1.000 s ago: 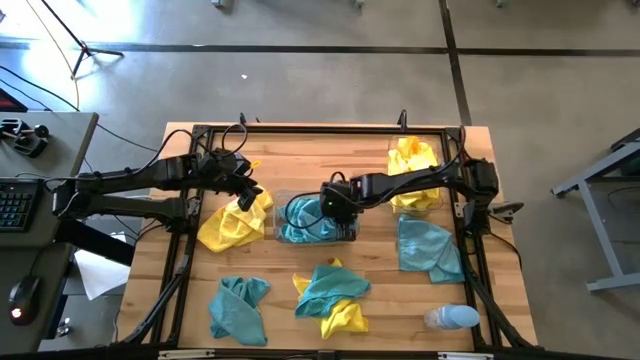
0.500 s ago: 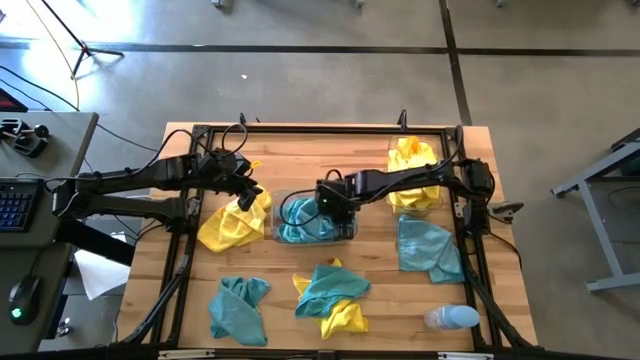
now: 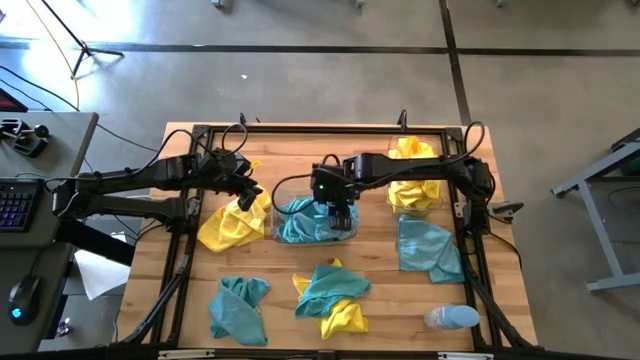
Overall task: Sort microfiber towel by color & place in baskets
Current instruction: Put the yellow towel into the top transparent bin
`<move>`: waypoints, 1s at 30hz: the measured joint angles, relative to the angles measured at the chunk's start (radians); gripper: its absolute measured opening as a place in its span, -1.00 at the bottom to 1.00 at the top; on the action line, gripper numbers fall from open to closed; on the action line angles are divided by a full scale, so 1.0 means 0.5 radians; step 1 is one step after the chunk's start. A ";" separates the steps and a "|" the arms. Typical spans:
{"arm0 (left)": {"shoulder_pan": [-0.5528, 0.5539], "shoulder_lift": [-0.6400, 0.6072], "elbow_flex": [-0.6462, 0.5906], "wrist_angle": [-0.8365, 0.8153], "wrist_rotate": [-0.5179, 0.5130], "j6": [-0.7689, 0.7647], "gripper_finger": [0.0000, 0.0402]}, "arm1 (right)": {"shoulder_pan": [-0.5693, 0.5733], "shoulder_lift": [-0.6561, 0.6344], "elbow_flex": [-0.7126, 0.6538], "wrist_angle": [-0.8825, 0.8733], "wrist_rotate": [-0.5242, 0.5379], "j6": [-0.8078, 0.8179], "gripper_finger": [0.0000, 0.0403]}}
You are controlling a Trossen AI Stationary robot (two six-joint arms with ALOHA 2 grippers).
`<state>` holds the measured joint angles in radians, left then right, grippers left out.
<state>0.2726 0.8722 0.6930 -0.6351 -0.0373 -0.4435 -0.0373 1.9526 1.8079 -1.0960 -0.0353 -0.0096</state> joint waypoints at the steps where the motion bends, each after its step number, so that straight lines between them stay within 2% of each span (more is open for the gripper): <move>1: 0.000 0.000 0.000 0.000 -0.001 0.000 -0.21 | 0.004 0.000 0.024 -0.027 -0.001 0.025 -0.20; 5: 0.000 0.000 0.000 0.000 -0.001 0.001 -0.21 | 0.018 -0.013 0.059 -0.108 -0.007 0.202 -0.20; 9: 0.000 0.000 0.000 -0.001 -0.001 0.001 -0.21 | 0.034 -0.131 -0.089 -0.048 0.016 0.354 -0.20; 14: 0.000 0.000 0.000 -0.007 0.000 0.002 -0.21 | 0.054 -0.463 -0.493 0.250 0.151 0.640 -0.24; 22: -0.006 0.001 0.000 -0.030 0.000 -0.003 -0.21 | 0.217 -1.103 -1.223 0.789 0.517 1.386 -0.39; 25: -0.050 0.001 0.000 -0.173 -0.001 -0.098 -0.21 | 0.309 -1.250 -1.407 0.875 0.645 1.601 -0.41; 30: -0.134 0.001 0.000 -0.551 -0.008 -0.278 -0.21 | 0.418 -1.359 -1.575 0.966 0.732 1.880 -0.42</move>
<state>0.2056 0.8726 0.6930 -0.9106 -0.0413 -0.5824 0.1715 1.2731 1.0203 -0.6132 0.3309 0.9304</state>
